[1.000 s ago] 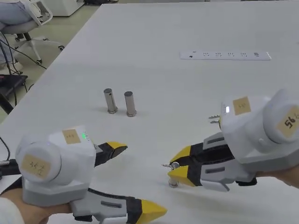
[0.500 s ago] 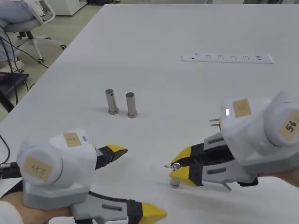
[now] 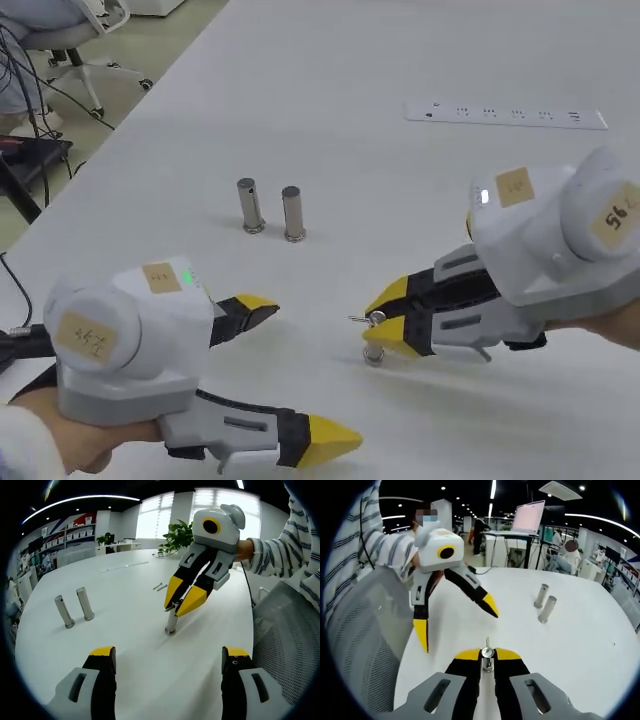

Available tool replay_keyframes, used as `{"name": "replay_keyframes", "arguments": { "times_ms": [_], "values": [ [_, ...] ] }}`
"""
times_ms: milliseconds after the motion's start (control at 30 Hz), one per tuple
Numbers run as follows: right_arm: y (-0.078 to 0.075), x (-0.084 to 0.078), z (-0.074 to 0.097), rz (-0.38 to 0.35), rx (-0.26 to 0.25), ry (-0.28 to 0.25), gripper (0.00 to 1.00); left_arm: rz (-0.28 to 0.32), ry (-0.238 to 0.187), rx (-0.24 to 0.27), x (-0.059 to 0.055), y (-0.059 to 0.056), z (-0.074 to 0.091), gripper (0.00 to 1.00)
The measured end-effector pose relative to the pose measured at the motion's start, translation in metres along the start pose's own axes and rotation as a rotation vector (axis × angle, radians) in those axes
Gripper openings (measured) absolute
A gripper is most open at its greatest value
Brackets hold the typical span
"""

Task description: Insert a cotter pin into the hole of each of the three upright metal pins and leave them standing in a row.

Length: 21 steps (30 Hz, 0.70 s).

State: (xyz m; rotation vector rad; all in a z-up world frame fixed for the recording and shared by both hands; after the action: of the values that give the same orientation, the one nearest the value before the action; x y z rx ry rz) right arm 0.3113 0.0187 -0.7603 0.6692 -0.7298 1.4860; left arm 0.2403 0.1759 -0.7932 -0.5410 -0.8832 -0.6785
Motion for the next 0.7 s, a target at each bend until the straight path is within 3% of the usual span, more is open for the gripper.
{"name": "replay_keyframes", "arguments": {
  "times_ms": [367,500,700],
  "values": [
    [-0.022,0.000,-0.003,-0.002,0.016,0.015,0.09,0.013,-0.006,0.008,-0.001,0.005,0.001,0.87],
    [-0.026,-0.001,-0.004,-0.023,0.047,0.007,0.10,0.024,0.002,0.019,-0.003,0.008,0.000,0.88],
    [-0.029,-0.003,-0.003,-0.025,0.053,-0.005,0.10,0.030,0.004,0.025,-0.004,0.009,0.000,0.87]
  ]
}}
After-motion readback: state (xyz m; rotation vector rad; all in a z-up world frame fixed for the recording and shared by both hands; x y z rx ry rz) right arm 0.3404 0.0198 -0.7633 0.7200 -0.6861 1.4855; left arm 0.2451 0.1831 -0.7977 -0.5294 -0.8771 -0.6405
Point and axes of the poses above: the centre of the closed fingertips' face, and the gripper's own axes: z roughly backward along the fingers, y roughly to its left, x roughly out of its top, the point moved 9 cm from there along z, roughly backward along the fingers, and after that the axes turned 1 degree about z, right-handed, at the moved point
